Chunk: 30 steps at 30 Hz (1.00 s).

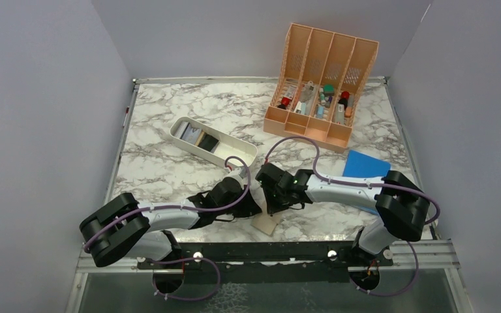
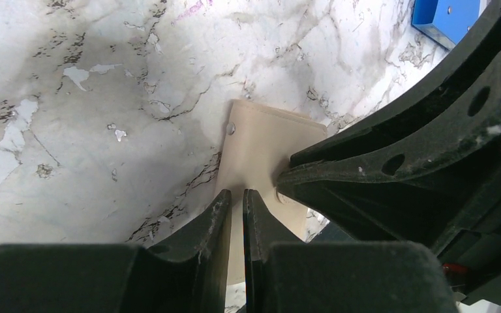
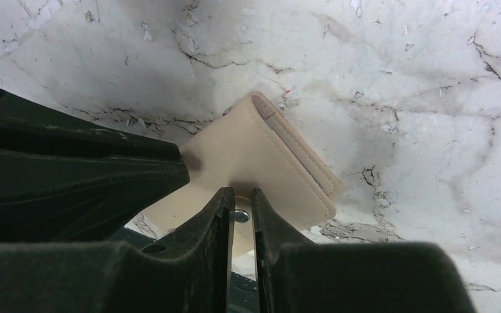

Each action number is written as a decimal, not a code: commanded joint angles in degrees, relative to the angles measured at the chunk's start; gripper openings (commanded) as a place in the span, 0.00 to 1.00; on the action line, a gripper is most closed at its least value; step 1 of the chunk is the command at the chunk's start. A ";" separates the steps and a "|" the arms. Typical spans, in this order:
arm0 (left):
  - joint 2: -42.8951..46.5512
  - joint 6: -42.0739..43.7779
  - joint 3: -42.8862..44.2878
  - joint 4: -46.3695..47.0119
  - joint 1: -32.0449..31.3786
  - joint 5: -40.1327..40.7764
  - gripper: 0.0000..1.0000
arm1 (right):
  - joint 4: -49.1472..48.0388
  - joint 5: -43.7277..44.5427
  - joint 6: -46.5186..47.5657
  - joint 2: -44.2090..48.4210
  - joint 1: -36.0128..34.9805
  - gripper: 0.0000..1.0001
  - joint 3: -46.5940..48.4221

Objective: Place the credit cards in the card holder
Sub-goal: Close the card holder at the center of the board.

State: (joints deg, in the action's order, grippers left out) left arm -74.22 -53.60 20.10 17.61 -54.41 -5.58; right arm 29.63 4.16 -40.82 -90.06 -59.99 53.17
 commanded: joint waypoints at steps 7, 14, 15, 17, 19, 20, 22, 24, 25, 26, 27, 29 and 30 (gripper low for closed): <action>-1.10 -0.10 -0.42 1.16 -0.33 0.35 0.16 | -0.30 -2.35 0.66 3.81 0.04 0.19 -1.16; 1.94 1.39 1.88 -3.10 -0.29 1.97 0.15 | 2.89 4.85 -0.21 7.54 0.07 0.25 0.49; 3.05 1.92 2.60 -4.69 -0.32 2.61 0.16 | 3.38 6.35 -0.30 8.84 0.05 0.27 0.72; 6.16 3.49 4.56 -8.68 -0.26 4.48 0.16 | 3.81 8.84 -0.36 11.96 0.05 0.31 0.82; 9.48 5.17 6.84 -13.15 -0.26 7.50 0.17 | 3.75 10.76 -0.50 15.33 0.05 0.33 0.36; 11.04 6.08 7.90 -14.97 -0.26 8.69 0.18 | 3.46 11.42 -0.43 16.76 0.05 0.33 0.05; 13.93 7.32 9.53 -17.57 -0.26 10.49 0.19 | 1.94 11.58 0.35 18.85 0.06 0.34 -1.07; 15.78 7.51 10.38 -18.06 -0.26 10.83 0.19 | 0.03 9.58 0.92 19.57 0.05 0.34 -2.63; 16.18 7.24 10.54 -17.79 -0.26 10.44 0.19 | -1.17 8.08 1.08 19.44 0.09 0.33 -3.50; 16.24 6.61 10.51 -17.41 -0.28 9.72 0.19 | -1.88 6.85 1.01 19.03 0.05 0.32 -4.11; 15.95 5.95 10.26 -16.81 -0.30 8.79 0.18 | -2.36 5.74 0.87 18.44 0.05 0.32 -4.56; 14.64 4.46 9.06 -14.74 -0.39 6.66 0.14 | -2.77 4.47 0.07 16.55 0.04 0.31 -5.13; 13.84 3.60 8.11 -13.28 -0.43 5.55 0.12 | -3.03 3.94 0.17 15.59 0.04 0.30 -5.28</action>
State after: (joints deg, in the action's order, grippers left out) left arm -58.24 -48.45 30.22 3.49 -54.50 2.15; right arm 28.69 10.90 -40.45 -71.31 -59.92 49.67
